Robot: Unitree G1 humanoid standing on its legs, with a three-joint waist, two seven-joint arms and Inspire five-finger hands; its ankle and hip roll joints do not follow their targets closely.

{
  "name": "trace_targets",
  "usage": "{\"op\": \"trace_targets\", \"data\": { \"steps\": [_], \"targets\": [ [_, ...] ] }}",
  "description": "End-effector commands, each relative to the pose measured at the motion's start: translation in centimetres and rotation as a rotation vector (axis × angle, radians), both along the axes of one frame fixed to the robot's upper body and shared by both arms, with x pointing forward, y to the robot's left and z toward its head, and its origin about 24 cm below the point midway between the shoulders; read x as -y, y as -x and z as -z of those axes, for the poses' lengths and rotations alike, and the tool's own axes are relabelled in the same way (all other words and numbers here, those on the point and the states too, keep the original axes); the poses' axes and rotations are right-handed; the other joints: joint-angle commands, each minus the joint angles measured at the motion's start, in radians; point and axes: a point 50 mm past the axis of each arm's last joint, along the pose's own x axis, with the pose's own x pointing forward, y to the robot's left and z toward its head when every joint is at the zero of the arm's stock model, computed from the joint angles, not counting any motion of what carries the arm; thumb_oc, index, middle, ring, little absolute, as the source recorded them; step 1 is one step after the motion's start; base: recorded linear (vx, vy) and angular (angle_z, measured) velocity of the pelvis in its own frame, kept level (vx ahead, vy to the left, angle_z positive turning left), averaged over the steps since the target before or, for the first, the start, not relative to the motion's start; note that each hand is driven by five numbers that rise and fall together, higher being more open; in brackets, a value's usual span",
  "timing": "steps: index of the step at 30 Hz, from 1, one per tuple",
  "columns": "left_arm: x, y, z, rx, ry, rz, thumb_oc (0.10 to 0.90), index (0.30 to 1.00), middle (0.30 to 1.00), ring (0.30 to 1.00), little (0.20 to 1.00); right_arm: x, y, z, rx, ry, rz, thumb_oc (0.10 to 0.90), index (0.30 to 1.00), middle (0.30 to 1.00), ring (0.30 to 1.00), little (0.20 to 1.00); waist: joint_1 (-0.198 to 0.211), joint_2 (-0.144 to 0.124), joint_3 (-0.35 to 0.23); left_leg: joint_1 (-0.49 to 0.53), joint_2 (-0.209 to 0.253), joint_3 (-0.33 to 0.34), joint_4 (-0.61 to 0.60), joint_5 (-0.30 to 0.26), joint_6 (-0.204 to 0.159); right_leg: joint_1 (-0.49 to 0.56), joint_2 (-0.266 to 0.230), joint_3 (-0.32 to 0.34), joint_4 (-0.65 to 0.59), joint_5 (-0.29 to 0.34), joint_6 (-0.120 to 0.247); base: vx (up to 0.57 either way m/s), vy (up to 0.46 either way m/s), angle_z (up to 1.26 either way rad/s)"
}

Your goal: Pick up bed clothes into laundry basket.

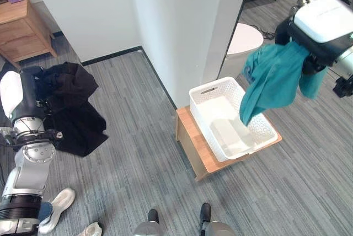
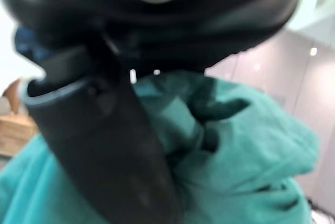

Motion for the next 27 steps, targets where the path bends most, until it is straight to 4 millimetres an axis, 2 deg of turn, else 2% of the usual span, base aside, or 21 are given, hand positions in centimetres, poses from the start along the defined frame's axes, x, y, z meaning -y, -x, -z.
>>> {"op": "trace_targets", "data": {
  "steps": [1,7,8,10,16,20,21,22,23,27],
  "targets": [
    [1.9,-0.4,-5.9,0.262,-0.093,0.149,0.400,0.300,0.300,0.300,0.300,2.1,0.4,-3.6,0.197,-0.065,0.100,0.400,0.300,0.300,0.300,0.300,-0.013,-0.038,-0.142,-0.094,0.011,-0.024,0.002,-0.014,-0.023,0.083,-0.125,-0.070,0.028,-0.159,0.111,-0.09,-0.035,0.25],
    [4.0,-1.1,-5.3,0.293,-0.010,0.246,0.400,0.300,0.300,0.300,0.300,3.5,-0.4,-1.9,0.197,-0.152,0.163,0.400,0.300,0.300,0.300,0.300,0.026,-0.045,-0.071,-0.174,0.013,-0.056,0.006,0.012,-0.026,0.026,-0.121,-0.095,0.034,-0.156,0.105,-0.12,-0.037,0.15],
    [4.0,-1.2,-5.3,0.295,-0.010,0.247,0.400,0.300,0.300,0.300,0.300,3.6,-0.4,-2.0,0.199,-0.152,0.163,0.400,0.300,0.300,0.300,0.300,0.025,-0.045,-0.072,-0.178,0.013,-0.058,0.006,0.014,-0.026,0.021,-0.121,-0.096,0.036,-0.157,0.105,-0.14,-0.034,0.03],
    [5.0,-1.7,-5.8,0.347,0.043,0.290,0.400,0.300,0.300,0.300,0.300,4.1,-0.9,-2.0,0.223,-0.194,0.192,0.400,0.300,0.300,0.300,0.300,0.044,-0.046,-0.019,-0.231,0.013,-0.076,0.011,0.033,-0.026,-0.025,-0.118,-0.103,0.057,-0.158,0.099,-0.22,-0.035,0.11],
    [6.8,-2.5,-6.9,0.424,0.091,0.362,0.400,0.300,0.300,0.300,0.300,5.2,-1.9,-2.6,0.321,-0.282,0.251,0.400,0.300,0.300,0.300,0.300,0.086,-0.050,0.079,-0.344,0.037,-0.102,0.015,0.079,-0.048,-0.130,-0.107,-0.117,0.081,-0.158,0.086,-0.18,-0.054,0.17],
    [7.6,-2.6,-6.4,0.436,0.137,0.389,0.400,0.300,0.300,0.300,0.300,5.5,-2.2,-2.4,0.339,-0.308,0.278,0.400,0.300,0.300,0.300,0.300,0.100,-0.052,0.121,-0.383,0.041,-0.113,0.016,0.088,-0.055,-0.169,-0.102,-0.116,0.093,-0.161,0.080,-0.09,-0.034,0.18],
    [7.8,-2.7,-6.2,0.436,0.153,0.395,0.400,0.300,0.300,0.300,0.300,5.5,-2.4,-2.1,0.333,-0.307,0.281,0.546,0.519,0.519,0.519,0.519,0.102,-0.052,0.126,-0.391,0.043,-0.113,0.016,0.091,-0.057,-0.173,-0.102,-0.116,0.091,-0.161,0.080,-0.05,-0.031,0.10],
    [7.9,-2.8,-6.1,0.436,0.164,0.397,0.400,0.300,0.300,0.300,0.300,5.6,-2.5,-2.0,0.331,-0.304,0.290,0.599,0.599,0.599,0.599,0.599,0.104,-0.052,0.129,-0.395,0.043,-0.115,0.016,0.092,-0.058,-0.177,-0.101,-0.115,0.088,-0.160,0.080,-0.04,-0.030,0.05],
    [8.1,-3.1,-6.0,0.434,0.175,0.401,0.400,0.300,0.300,0.300,0.300,5.5,-2.7,-1.9,0.327,-0.298,0.294,0.800,0.900,0.900,0.900,0.900,0.104,-0.051,0.129,-0.399,0.043,-0.116,0.015,0.093,-0.060,-0.179,-0.099,-0.116,0.082,-0.158,0.081,-0.02,-0.018,0.04],
    [8.6,-3.5,-5.9,0.422,0.171,0.412,0.400,0.300,0.300,0.300,0.300,5.5,-2.8,-2.0,0.337,-0.285,0.299,0.800,0.900,0.900,0.900,0.900,0.098,-0.050,0.119,-0.392,0.037,-0.116,0.012,0.088,-0.059,-0.170,-0.098,-0.112,0.069,-0.155,0.082,0.00,0.001,0.03]
  ]
}}
